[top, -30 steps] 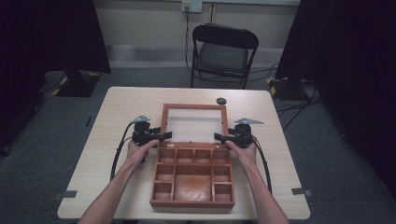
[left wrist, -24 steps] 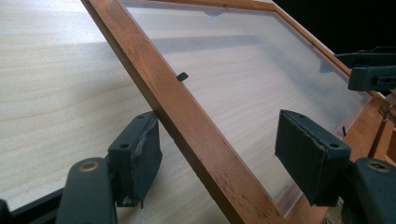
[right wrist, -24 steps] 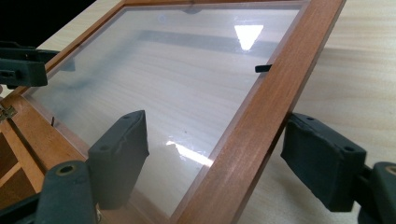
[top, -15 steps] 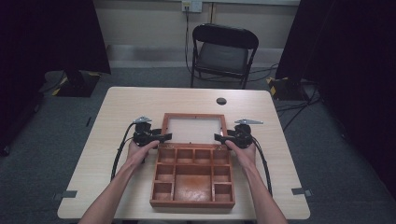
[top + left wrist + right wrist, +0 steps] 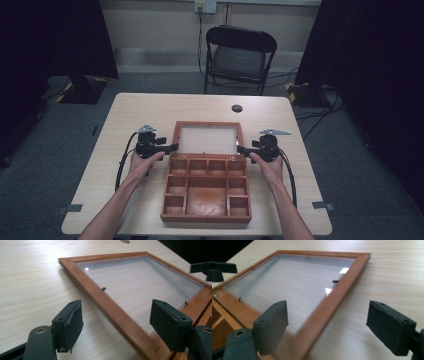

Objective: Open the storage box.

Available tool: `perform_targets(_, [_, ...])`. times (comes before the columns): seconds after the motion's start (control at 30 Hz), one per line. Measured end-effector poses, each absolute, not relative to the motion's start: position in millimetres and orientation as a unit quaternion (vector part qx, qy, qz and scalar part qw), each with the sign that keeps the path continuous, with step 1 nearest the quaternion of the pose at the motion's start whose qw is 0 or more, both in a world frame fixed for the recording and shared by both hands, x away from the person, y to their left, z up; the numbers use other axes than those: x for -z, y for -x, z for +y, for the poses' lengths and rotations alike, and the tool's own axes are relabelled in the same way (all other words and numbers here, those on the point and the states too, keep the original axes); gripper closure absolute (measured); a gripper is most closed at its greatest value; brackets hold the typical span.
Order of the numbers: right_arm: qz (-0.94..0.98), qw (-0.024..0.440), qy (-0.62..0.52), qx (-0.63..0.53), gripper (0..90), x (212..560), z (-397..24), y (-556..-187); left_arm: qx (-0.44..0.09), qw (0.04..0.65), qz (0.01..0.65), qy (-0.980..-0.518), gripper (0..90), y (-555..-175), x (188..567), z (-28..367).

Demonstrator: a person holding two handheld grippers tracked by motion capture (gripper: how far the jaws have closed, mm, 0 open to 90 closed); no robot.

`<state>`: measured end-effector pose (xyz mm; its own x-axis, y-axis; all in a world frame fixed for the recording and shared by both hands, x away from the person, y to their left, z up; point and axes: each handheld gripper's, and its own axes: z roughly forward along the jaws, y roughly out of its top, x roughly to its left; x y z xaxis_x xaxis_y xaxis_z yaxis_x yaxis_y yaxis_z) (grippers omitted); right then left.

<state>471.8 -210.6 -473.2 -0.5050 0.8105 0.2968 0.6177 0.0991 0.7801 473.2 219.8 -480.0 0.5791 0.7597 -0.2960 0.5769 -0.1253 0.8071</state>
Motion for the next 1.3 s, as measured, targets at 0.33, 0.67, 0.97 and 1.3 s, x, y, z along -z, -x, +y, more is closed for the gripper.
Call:
perform_targets(0.33, [0.735, 0.131, -0.497, -0.442, 16.0, 462, -241, -444, -0.119, 0.463, 0.449, -0.755, 25.0, -454, 476, 243])
perform_targets(0.67, [0.744, 0.157, -0.512, -0.399, 16.1, 463, -261, -415, -0.146, 0.437, 0.442, -0.77, 24.9, -425, 473, 269])
perform_targets(0.97, [0.755, 0.163, -0.534, -0.344, 17.0, 472, -280, -387, -0.148, 0.405, 0.471, -0.77, 24.7, -407, 485, 294])
perform_targets(1.3, [0.747, 0.194, -0.552, -0.314, 15.9, 490, -298, -372, -0.192, 0.357, 0.471, -0.784, 20.6, -387, 500, 302])
